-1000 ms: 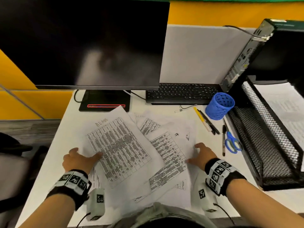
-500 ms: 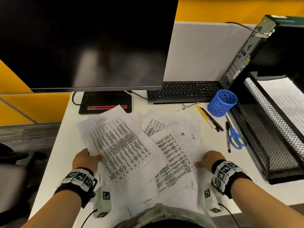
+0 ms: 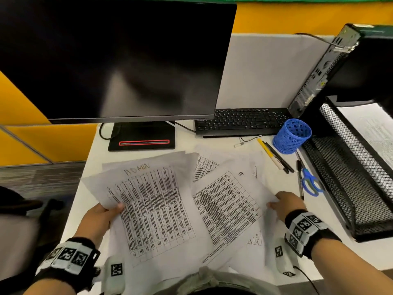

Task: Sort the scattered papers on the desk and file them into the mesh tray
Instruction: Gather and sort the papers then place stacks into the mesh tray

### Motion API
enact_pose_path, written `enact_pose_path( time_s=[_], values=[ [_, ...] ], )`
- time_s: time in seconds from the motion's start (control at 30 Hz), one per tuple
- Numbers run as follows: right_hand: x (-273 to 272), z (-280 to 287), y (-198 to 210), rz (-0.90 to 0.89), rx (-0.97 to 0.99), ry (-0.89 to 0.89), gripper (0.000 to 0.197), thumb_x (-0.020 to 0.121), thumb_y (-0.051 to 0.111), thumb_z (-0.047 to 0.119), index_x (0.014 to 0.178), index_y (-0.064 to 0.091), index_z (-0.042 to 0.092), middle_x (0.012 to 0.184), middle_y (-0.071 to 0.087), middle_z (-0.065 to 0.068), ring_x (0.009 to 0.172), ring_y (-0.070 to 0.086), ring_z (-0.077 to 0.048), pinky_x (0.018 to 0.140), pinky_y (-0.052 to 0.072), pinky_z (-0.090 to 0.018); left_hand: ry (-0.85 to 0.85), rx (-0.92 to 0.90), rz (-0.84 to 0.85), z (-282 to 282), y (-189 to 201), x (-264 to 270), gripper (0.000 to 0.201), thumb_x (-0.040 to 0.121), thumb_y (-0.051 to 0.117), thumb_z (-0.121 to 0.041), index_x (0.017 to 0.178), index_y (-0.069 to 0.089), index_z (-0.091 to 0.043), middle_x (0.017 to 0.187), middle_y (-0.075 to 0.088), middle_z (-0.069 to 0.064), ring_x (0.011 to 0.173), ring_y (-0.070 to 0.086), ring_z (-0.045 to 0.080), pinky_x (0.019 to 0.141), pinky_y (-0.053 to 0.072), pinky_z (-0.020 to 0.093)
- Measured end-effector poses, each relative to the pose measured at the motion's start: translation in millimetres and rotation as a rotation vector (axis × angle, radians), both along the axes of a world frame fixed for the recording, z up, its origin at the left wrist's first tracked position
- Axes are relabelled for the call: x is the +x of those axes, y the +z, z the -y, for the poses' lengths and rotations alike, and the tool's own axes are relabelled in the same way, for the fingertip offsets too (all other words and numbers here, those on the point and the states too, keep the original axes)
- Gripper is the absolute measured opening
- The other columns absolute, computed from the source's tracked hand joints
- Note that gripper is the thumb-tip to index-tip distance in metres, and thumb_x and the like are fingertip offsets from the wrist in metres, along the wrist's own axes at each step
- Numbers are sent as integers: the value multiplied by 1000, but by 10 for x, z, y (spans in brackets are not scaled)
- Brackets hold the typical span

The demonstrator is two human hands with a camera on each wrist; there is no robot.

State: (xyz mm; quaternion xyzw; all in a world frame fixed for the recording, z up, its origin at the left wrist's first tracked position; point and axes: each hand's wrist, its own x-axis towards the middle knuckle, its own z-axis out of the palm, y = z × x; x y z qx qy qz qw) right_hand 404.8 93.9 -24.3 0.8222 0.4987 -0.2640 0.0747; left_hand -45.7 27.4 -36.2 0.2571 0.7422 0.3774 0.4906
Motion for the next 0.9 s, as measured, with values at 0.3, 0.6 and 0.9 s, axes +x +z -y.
enact_pose_path(
  time_s=[0.3, 0.6, 0.9],
  values=[
    [131, -148, 488, 109, 300, 37, 27, 94, 46, 18, 113, 65, 14, 106, 68, -22, 99, 61, -37, 81, 48, -37, -158, 159, -2, -84, 360, 175, 21, 80, 69, -12, 98, 69, -22, 105, 73, 3, 102, 66, 23, 101, 44, 46],
    [229, -161, 331, 13, 341, -18, 23, 88, 55, 7, 103, 72, 8, 109, 65, -23, 99, 62, -36, 86, 47, -35, -243, 160, 43, -132, 546, 423, 18, 83, 64, -4, 97, 69, -14, 101, 73, 3, 97, 66, 19, 93, 46, 35],
    [-21, -35, 218, -93, 467, -47, 14, 92, 52, 15, 94, 63, 6, 110, 62, -19, 91, 58, -32, 71, 36, -26, -263, 171, 32, -66, 603, 470, 17, 84, 64, -7, 97, 69, -17, 89, 75, -8, 97, 65, 14, 88, 45, 29]
  ],
)
